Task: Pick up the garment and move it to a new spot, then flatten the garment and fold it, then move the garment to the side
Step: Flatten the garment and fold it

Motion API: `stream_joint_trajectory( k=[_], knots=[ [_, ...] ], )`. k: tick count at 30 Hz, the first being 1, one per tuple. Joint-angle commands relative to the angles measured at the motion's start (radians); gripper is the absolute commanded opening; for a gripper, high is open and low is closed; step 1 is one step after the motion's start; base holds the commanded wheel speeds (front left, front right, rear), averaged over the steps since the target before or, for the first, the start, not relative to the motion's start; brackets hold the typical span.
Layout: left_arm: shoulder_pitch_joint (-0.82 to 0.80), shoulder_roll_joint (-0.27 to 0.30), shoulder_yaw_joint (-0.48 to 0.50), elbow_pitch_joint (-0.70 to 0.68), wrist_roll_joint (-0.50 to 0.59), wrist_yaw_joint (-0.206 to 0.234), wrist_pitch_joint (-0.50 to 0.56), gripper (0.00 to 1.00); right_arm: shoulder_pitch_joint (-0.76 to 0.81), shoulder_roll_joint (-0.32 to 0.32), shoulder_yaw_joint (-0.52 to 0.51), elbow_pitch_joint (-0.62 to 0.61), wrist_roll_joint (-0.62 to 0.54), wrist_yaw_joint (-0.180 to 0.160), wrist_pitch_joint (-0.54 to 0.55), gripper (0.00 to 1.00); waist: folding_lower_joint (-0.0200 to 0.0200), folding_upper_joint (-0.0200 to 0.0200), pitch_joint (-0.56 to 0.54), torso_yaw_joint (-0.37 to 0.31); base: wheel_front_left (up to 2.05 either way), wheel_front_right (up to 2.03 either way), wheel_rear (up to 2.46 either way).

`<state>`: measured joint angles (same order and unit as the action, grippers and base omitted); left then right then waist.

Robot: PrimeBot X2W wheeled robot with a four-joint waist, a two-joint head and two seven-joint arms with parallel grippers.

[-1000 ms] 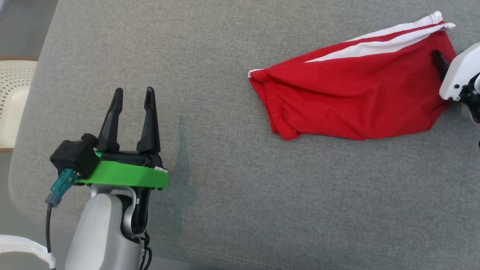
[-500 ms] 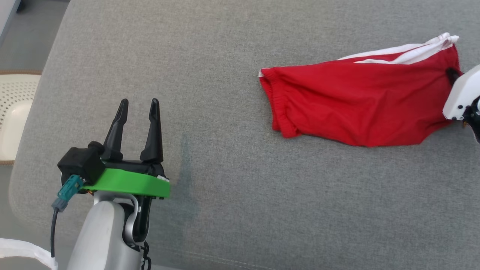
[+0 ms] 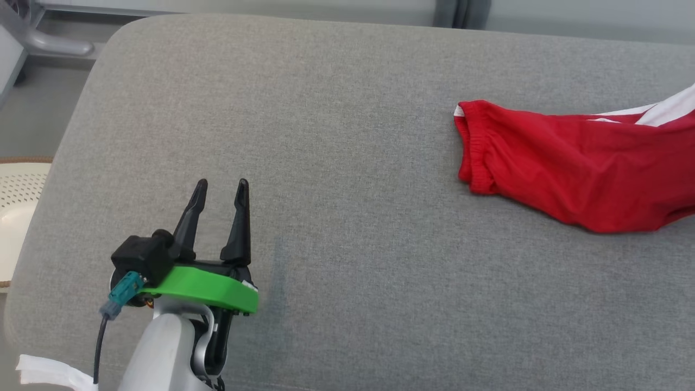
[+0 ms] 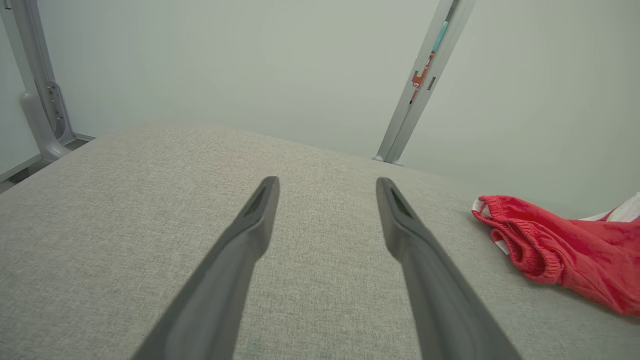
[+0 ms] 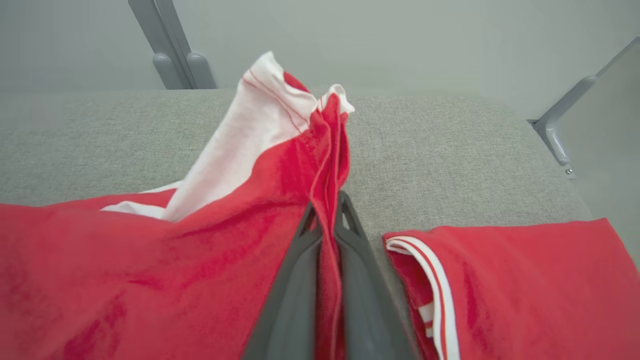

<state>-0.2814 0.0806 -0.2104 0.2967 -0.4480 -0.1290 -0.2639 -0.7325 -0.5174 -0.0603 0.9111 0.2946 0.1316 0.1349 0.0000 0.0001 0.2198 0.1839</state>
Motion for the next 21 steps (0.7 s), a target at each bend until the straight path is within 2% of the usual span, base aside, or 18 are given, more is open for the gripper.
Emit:
stream_joint_trajectory(
  k=[1, 6, 10, 13, 21],
  knots=[
    [0.010, 0.004, -0.006, 0.008, -0.012, -0.002, 0.000, 1.00, 0.015, 0.013, -0.021, -0.013, -0.030, -0.002, 0.005, 0.00, 0.0000, -0.0001, -0.033, -0.003, 0.00, 0.00, 0.00],
    [0.010, 0.002, -0.018, 0.024, -0.012, -0.002, 0.000, 1.00, 0.029, 0.110, -0.054, -0.094, -0.095, -0.001, 0.056, 0.00, 0.0000, -0.0001, -0.065, 0.007, 0.00, 0.00, 0.00],
    [0.011, 0.001, -0.029, 0.027, -0.014, -0.002, 0.000, 1.00, 0.034, 0.213, -0.023, -0.184, -0.132, -0.001, 0.119, 0.00, 0.0000, -0.0001, -0.074, 0.017, 0.00, 0.00, 0.00],
    [0.008, -0.001, -0.037, 0.028, -0.019, -0.002, 0.000, 1.00, 0.034, 0.266, 0.005, -0.229, -0.147, -0.001, 0.150, 0.00, 0.0000, -0.0001, -0.074, 0.030, 0.00, 0.00, 0.00],
    [-0.008, -0.003, -0.046, 0.024, -0.024, -0.002, 0.000, 1.00, 0.018, 0.384, 0.074, -0.229, -0.184, -0.001, 0.189, 0.00, 0.0000, -0.0001, -0.059, 0.068, 0.00, 0.00, 0.00]
  ],
)
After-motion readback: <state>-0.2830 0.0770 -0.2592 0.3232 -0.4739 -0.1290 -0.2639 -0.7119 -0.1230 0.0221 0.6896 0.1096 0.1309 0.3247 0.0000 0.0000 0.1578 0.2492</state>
